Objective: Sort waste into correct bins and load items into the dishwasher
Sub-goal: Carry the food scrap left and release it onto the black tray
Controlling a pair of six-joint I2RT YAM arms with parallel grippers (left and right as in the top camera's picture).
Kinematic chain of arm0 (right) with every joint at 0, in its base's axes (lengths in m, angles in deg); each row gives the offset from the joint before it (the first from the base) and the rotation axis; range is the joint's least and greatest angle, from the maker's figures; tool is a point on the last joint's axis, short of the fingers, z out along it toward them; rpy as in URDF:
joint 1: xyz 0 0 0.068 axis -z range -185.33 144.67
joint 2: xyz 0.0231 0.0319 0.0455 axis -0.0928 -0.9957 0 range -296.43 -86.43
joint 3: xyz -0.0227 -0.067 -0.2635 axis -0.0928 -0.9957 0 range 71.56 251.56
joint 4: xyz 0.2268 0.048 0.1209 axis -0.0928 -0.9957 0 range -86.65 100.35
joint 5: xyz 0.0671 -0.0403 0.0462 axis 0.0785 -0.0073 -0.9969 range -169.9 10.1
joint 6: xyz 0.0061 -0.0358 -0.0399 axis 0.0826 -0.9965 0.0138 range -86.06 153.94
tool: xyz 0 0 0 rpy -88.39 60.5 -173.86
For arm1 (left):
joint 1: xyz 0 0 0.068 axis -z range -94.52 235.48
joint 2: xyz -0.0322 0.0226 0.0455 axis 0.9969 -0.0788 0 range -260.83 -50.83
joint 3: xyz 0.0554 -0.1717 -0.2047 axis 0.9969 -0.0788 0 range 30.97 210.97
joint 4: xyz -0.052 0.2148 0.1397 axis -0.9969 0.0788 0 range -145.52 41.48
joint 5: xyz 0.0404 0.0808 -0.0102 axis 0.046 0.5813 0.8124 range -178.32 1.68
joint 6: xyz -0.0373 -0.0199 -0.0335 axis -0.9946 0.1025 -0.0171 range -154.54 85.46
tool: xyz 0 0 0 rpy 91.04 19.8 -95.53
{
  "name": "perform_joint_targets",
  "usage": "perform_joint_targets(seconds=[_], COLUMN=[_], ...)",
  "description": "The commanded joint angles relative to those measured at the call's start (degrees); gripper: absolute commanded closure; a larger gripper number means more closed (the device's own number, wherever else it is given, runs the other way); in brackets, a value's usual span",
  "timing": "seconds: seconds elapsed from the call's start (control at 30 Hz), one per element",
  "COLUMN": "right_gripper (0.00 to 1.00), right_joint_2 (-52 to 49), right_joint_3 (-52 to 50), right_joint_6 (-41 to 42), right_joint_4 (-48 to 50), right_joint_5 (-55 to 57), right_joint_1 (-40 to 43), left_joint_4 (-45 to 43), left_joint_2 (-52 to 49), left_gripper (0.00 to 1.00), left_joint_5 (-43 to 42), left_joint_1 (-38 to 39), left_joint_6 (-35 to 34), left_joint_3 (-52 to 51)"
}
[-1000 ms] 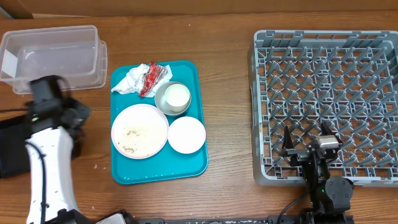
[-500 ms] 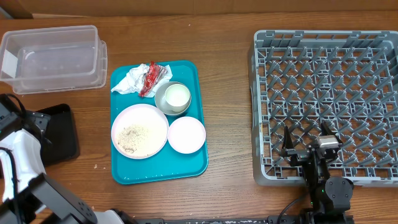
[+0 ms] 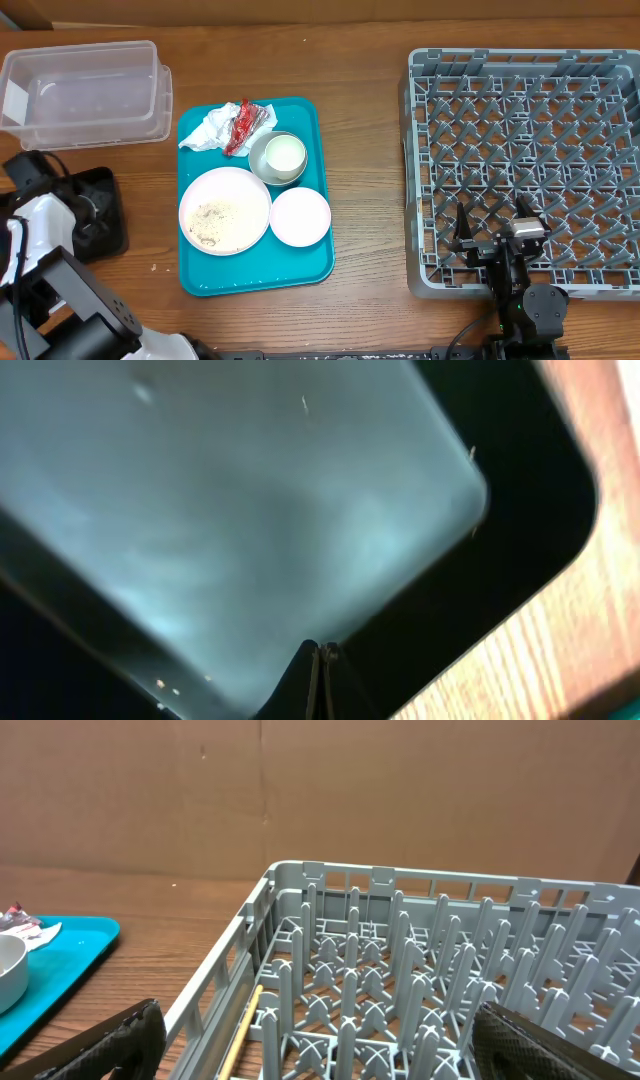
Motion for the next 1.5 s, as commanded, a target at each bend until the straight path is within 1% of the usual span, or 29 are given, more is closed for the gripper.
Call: perform_joint_targets(seconds=[0.0, 0.37, 0.6, 0.73, 0.83, 0.87, 0.93, 1.17, 1.27, 1.4, 1.47], right_gripper=[0.00, 0.00, 0.00, 0.00, 0.00, 0.00, 0.00, 0.00, 0.00, 0.00, 0.00], right_joint_2=[0.68, 0.68, 0.68, 0.68, 0.68, 0.68, 0.68, 0.68, 0.68, 0.68, 0.68], right_joint_3=[-0.59, -0.59, -0.59, -0.59, -0.59, -0.59, -0.59, -0.59, -0.59, -0.59, -0.59], right_joint_6=[0.42, 0.42, 0.42, 0.42, 0.42, 0.42, 0.42, 0.42, 0.42, 0.42, 0.42], right_joint_4=[0.35, 0.35, 0.35, 0.35, 0.35, 0.35, 0.35, 0.35, 0.35, 0.35, 0.35], right_joint_5=[0.15, 0.15, 0.13, 0.13, 0.15, 0.13, 0.15, 0.15, 0.15, 0.13, 0.13], right_joint_1=[-0.22, -0.22, -0.22, -0.22, -0.22, -0.22, -0.22, -0.22, -0.22, -0.22, -0.22], left_joint_4=[1.73, 6.78, 12.44, 15.54, 18.14, 19.61, 20.68, 22.75, 23.71, 24.22, 25.22], left_joint_2=[-1.86, -2.25, -2.23, -2.23, -2.23, -2.23, -2.23, -2.23, -2.23, -2.23, -2.23], left_gripper=[0.96, 0.96, 0.96, 0.96, 0.96, 0.96, 0.96, 0.96, 0.96, 0.96, 0.96], left_joint_5=[-0.68, -3.96, -3.72, -0.85, 3.34, 6.47, 8.83, 10.23, 12.72, 14.62, 16.17], left_joint_1=[0.15, 0.22, 0.22, 0.20, 0.11, -0.11, -0.39, -1.16, -1.16, -1.16, -1.16], left_joint_6=[3.43, 10.10, 10.43, 9.55, 7.06, 5.42, 4.24, 1.42, -2.23, -4.46, -8.46], left_joint_3=[0.90, 0.24, 0.20, 0.20, 0.20, 0.20, 0.20, 0.22, 0.22, 0.22, 0.22])
